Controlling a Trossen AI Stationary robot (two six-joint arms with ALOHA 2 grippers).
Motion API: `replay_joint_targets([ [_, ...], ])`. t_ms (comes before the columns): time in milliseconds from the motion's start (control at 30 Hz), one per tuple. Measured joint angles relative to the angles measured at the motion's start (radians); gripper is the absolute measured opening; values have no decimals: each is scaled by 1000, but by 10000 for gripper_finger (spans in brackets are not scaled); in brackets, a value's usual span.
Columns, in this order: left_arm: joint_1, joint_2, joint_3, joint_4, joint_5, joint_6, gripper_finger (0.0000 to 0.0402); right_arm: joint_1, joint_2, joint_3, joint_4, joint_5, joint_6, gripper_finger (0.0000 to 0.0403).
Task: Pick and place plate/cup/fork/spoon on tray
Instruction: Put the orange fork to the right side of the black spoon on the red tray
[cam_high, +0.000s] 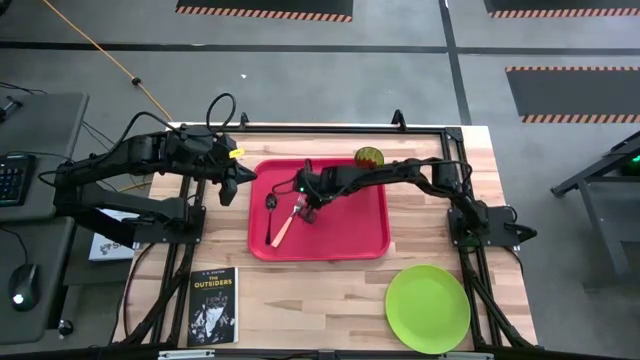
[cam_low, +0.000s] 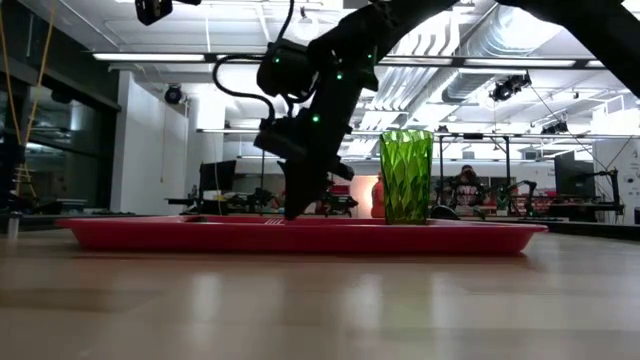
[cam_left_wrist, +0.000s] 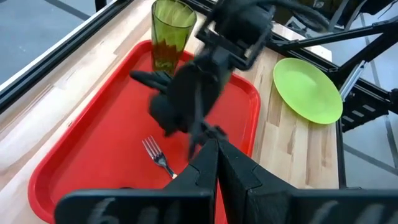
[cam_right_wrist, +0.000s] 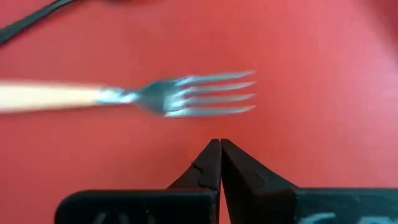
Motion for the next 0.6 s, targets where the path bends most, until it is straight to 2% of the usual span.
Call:
replay_joint_targets([
  [133, 0, 0, 0, 0, -2, 0, 0, -25, 0, 7, 9, 54, 6, 0],
  [367, 0, 0, 0, 0, -4, 2, 0, -60, 1, 6, 35, 17, 45, 0],
  [600, 0, 0, 0, -1, -10, 26, 0, -49, 28, 3, 28, -6, 112, 0],
])
